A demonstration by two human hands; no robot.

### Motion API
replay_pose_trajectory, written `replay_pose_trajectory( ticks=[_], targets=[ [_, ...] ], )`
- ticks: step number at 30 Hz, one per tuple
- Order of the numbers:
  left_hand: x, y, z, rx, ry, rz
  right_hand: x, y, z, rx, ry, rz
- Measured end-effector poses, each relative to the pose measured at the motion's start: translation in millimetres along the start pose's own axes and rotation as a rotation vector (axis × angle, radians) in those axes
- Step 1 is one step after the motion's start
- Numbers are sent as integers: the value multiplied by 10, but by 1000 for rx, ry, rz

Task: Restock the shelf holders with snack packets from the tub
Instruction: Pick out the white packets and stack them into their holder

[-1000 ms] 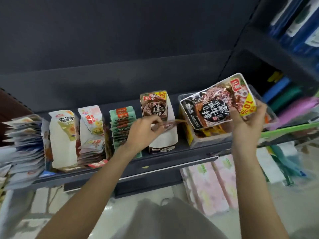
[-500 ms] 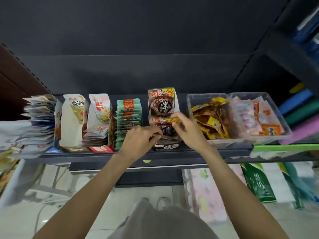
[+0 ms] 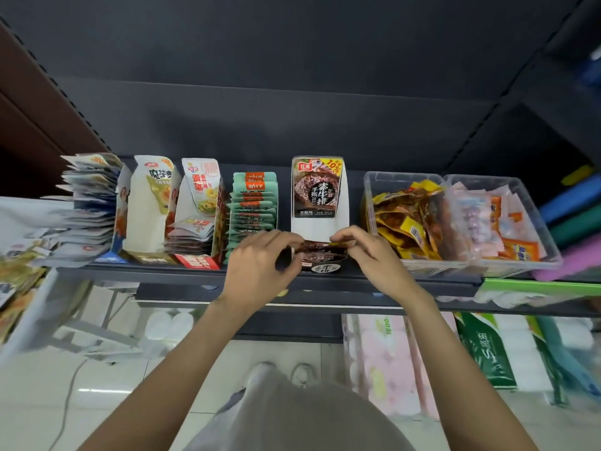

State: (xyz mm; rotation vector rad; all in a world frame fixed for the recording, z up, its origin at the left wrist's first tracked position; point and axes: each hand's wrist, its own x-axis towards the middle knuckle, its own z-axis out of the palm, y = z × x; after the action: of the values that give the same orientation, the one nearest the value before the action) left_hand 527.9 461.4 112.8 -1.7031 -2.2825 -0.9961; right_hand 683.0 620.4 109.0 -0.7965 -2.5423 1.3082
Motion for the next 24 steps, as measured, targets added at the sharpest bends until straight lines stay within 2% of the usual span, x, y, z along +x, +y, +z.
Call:
replay_pose_trajectory(
  ticks=[5, 9, 12, 15, 17, 19, 21, 24],
  targets=[
    [-33, 7, -178, -125, 85, -161, -62, -274, -30, -80, 170, -91],
    [-133, -57, -455, -329, 217, -388, -60, -769, 50, -129, 332, -347],
    [-303, -171, -776, -378, 399, -484, 11, -1207, 318, -229, 340, -543],
    [-595, -399, -1147, -253, 547, -497, 107, -1574, 779, -346, 254, -695],
    [-879, -662, -1374, -88, 514, -493, 167, -1766, 1171, -393, 147, -758],
    [-1219, -1017, -1570, 80, 373, -533, 232, -1920, 1622, -423, -18, -764],
    [-1594, -1435, -1720, 203, 206, -649, 312, -2027, 2125, -459, -207, -711],
    [-2169, -2125, -1946, 187, 54, -882, 477, -2127, 2945, -464, -366, -637]
  ],
)
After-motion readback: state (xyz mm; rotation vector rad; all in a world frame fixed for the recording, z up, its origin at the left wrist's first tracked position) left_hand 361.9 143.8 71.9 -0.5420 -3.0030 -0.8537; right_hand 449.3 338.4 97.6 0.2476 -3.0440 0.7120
